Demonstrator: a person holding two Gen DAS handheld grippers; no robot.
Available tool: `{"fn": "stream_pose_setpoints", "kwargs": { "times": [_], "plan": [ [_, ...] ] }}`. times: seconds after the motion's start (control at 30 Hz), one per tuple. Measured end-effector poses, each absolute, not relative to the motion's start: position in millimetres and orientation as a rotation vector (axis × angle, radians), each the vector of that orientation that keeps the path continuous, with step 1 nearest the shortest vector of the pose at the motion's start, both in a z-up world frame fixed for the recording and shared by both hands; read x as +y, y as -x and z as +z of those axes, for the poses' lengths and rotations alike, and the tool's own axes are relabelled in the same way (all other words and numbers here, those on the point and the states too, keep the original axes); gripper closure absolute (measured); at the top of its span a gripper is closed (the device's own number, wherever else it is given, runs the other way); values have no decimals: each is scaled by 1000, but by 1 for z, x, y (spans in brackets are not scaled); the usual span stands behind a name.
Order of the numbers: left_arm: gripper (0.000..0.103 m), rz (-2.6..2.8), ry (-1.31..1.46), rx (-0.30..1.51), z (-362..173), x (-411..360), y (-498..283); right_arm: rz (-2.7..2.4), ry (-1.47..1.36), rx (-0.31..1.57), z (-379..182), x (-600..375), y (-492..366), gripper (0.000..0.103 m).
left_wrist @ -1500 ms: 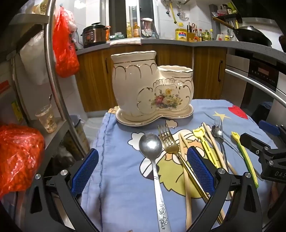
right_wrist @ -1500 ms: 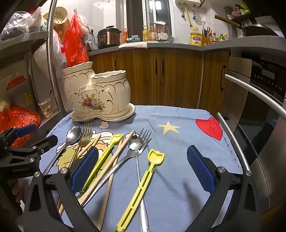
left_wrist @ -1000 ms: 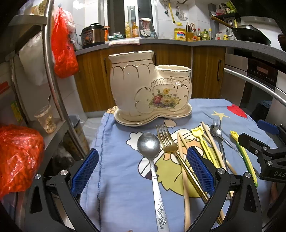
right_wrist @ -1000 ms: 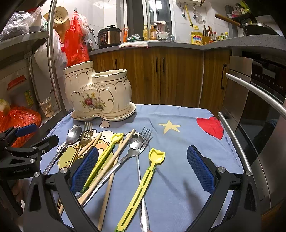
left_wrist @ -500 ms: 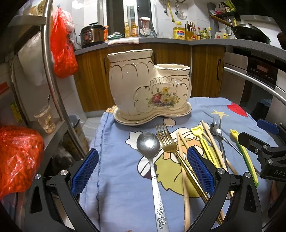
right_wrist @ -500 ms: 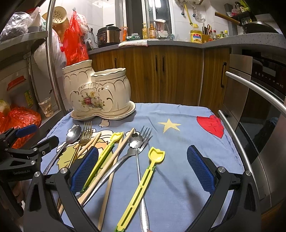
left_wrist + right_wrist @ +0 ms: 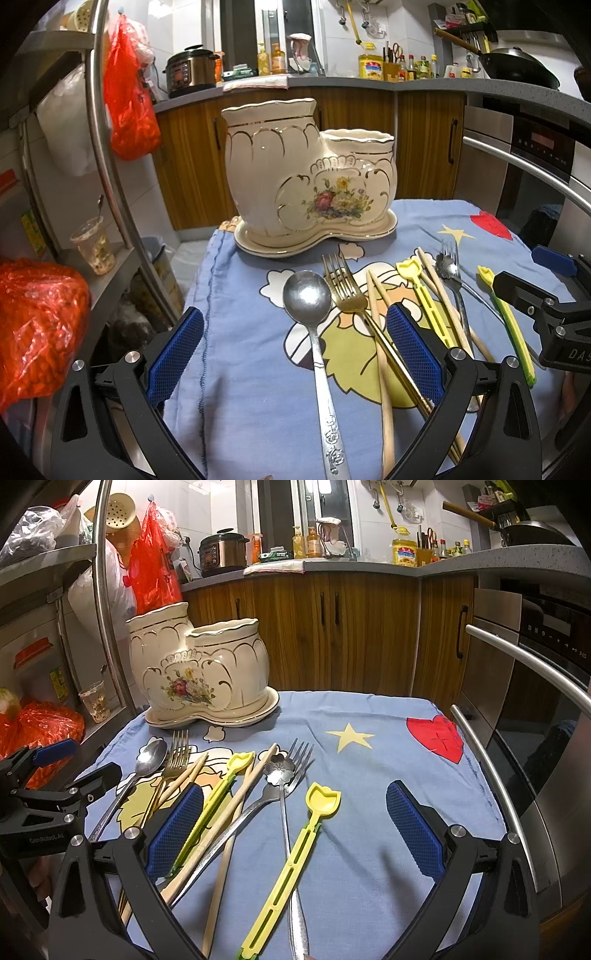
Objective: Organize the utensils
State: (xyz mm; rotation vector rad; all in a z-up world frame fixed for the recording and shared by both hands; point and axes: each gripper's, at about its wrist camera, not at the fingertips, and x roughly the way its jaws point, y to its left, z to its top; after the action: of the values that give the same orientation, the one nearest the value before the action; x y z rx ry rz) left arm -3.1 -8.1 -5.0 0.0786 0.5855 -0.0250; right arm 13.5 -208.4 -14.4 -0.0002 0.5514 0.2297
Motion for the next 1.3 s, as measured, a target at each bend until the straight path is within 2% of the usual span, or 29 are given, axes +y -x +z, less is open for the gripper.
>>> {"fn": "stream_pose_setpoints", "kwargs": {
  "times": [1.3],
  "plan": [
    [5, -26, -84, 589, -7, -5, 0, 234, -7, 562, -17, -209, -13, 5]
  ]
}}
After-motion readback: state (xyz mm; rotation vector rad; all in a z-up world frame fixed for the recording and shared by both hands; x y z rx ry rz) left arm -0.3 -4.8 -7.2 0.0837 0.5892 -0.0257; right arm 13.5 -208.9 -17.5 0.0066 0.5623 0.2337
